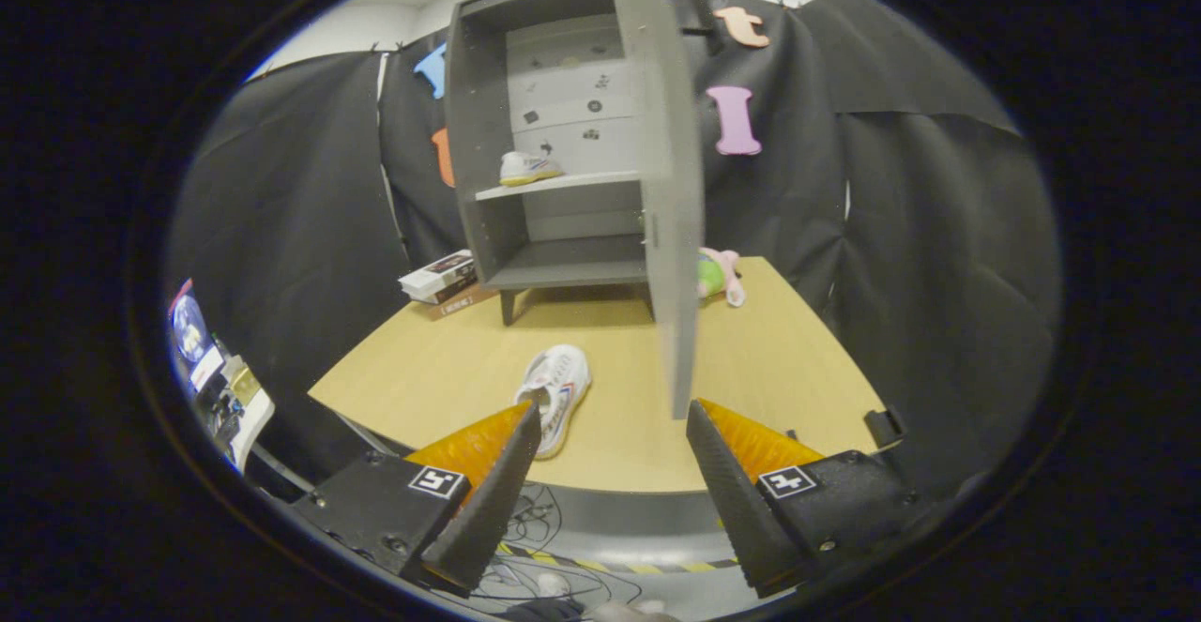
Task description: Open the shoe cabinet door, grab the shoes and put them into the shoe cabinet, then close the shoe cabinet door.
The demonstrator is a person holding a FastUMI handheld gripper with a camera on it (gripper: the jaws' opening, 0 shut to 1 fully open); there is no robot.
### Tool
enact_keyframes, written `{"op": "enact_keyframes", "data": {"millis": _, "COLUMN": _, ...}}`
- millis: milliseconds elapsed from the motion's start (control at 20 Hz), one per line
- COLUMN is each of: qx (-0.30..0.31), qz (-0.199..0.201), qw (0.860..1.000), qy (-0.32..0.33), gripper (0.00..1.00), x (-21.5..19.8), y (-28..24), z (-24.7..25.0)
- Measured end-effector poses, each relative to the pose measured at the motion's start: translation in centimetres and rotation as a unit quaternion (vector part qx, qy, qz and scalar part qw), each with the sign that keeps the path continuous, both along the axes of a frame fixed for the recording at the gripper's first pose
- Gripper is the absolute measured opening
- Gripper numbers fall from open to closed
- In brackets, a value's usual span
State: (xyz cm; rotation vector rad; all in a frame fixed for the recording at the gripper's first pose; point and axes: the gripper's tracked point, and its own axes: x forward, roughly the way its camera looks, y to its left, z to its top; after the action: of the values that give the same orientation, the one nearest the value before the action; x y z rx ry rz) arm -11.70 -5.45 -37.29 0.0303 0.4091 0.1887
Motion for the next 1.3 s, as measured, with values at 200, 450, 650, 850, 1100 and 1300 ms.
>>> {"op": "enact_keyframes", "data": {"millis": 200, "qx": -0.008, "qz": 0.017, "qw": 0.999, "qy": 0.028, "gripper": 0.99, "x": 4.6, "y": 6.8, "z": -3.8}}
{"op": "enact_keyframes", "data": {"millis": 450, "qx": -0.025, "qz": 0.024, "qw": 0.996, "qy": 0.079, "gripper": 0.99, "x": 9.8, "y": 12.2, "z": -9.2}}
{"op": "enact_keyframes", "data": {"millis": 650, "qx": -0.020, "qz": 0.010, "qw": 0.992, "qy": 0.126, "gripper": 0.99, "x": 12.5, "y": 14.1, "z": -12.7}}
{"op": "enact_keyframes", "data": {"millis": 850, "qx": -0.038, "qz": -0.005, "qw": 0.988, "qy": 0.152, "gripper": 1.00, "x": 14.9, "y": 15.0, "z": -15.7}}
{"op": "enact_keyframes", "data": {"millis": 1100, "qx": -0.040, "qz": -0.016, "qw": 0.990, "qy": 0.132, "gripper": 0.99, "x": 18.3, "y": 15.4, "z": -17.1}}
{"op": "enact_keyframes", "data": {"millis": 1300, "qx": -0.036, "qz": -0.008, "qw": 0.994, "qy": 0.100, "gripper": 0.99, "x": 20.2, "y": 15.7, "z": -17.0}}
